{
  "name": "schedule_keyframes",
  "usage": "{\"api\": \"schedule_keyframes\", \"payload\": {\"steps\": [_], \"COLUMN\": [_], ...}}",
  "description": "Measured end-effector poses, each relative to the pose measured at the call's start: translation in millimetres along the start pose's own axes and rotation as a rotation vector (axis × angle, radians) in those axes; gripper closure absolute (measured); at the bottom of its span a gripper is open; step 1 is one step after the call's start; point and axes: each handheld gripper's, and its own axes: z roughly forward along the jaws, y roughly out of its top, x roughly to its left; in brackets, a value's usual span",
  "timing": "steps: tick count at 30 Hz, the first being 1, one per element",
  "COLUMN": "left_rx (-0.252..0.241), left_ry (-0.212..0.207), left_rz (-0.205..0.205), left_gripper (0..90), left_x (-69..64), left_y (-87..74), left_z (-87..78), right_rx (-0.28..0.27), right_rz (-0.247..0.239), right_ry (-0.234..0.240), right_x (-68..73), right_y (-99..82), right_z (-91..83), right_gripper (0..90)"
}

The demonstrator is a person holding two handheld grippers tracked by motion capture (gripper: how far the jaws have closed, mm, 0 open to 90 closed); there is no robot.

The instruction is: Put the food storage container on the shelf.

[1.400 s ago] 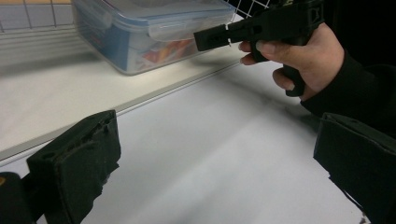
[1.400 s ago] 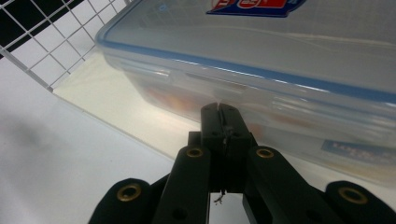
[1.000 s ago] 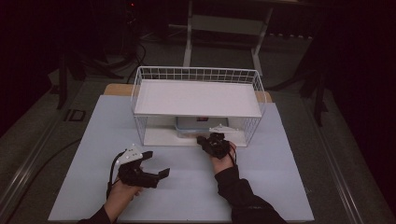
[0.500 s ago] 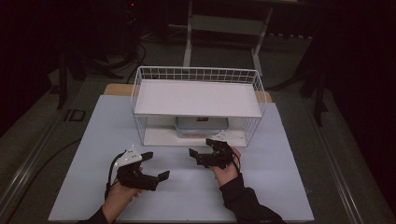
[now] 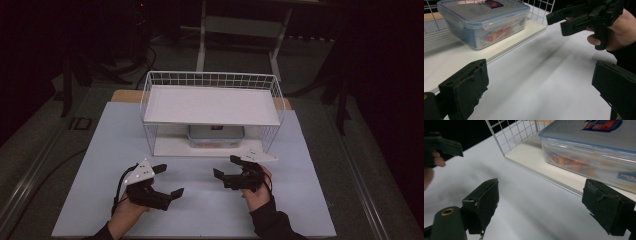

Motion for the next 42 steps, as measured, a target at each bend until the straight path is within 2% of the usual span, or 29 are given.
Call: {"api": "schedule_keyframes", "payload": {"steps": [4, 7, 12, 16, 23, 24, 29, 31, 35, 42], "left_rx": [0.000, 0.011, 0.004, 0.007, 0.010, 0.011, -0.008, -0.008, 0.001, 0.005], "left_ry": [-0.008, -0.022, -0.039, -0.049, -0.056, -0.056, -0.086, -0.086, -0.089, -0.092], "left_rz": [-0.015, -0.021, -0.034, -0.041, -0.029, -0.025, -0.029, -0.025, -0.024, -0.018], "left_gripper": [0.9, 0.9, 0.9, 0.8, 0.8, 0.9, 0.8, 0.8, 0.9, 0.9], "left_x": [1.8, 3.2, 4.4, 5.3, 4.6, 4.3, 4.1, 3.9, 3.8, 3.2], "left_y": [-2.6, -7.1, -9.6, -10.9, -13.6, -14.1, -16.3, -16.3, -17.7, -18.9], "left_z": [-4.4, -9.8, -14.9, -16.5, -18.2, -18.4, -19.2, -19.1, -17.3, -16.4], "right_rx": [-0.012, -0.027, -0.001, -0.008, -0.042, -0.040, -0.045, -0.049, -0.043, -0.029], "right_rz": [0.005, 0.000, -0.025, -0.026, -0.047, -0.057, -0.039, -0.032, -0.055, -0.064], "right_ry": [0.009, 0.012, 0.018, 0.016, -0.004, -0.012, -0.035, -0.045, -0.062, -0.067], "right_x": [-0.8, 0.2, 0.8, 1.7, 2.9, 2.2, -4.4, -6.8, -12.0, -24.2], "right_y": [-2.5, -7.4, -16.2, -21.8, -27.5, -30.4, -38.1, -40.7, -46.4, -56.1], "right_z": [-11.2, -25.9, -35.8, -44.3, -64.8, -69.6, -83.4, -89.2, -97.8, -112.0], "right_gripper": [14.0, 14.3, 14.2, 14.3, 14.3, 14.3, 14.4, 14.5, 14.7, 14.8]}}
